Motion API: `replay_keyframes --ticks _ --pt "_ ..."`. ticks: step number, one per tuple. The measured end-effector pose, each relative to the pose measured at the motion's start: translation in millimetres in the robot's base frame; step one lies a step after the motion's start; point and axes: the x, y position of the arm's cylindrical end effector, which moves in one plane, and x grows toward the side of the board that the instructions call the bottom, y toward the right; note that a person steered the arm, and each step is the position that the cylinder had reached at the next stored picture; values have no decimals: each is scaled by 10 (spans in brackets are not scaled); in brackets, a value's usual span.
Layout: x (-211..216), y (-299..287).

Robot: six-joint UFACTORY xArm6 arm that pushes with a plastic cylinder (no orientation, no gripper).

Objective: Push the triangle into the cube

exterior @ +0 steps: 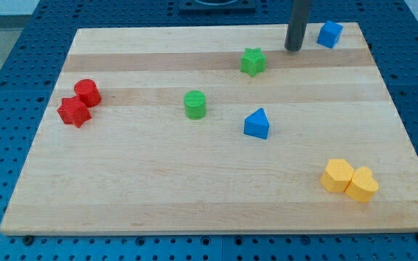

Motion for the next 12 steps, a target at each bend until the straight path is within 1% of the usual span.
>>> replay_keyframes --ticks 1,2,4,6,7,8,12 --pt "373 -35" --pt "609 -354" --pt "1151 -1166" --pt "1846 -1699" --pt "1945 -1629" --pt "1950 -1398" --pt "1868 -631"
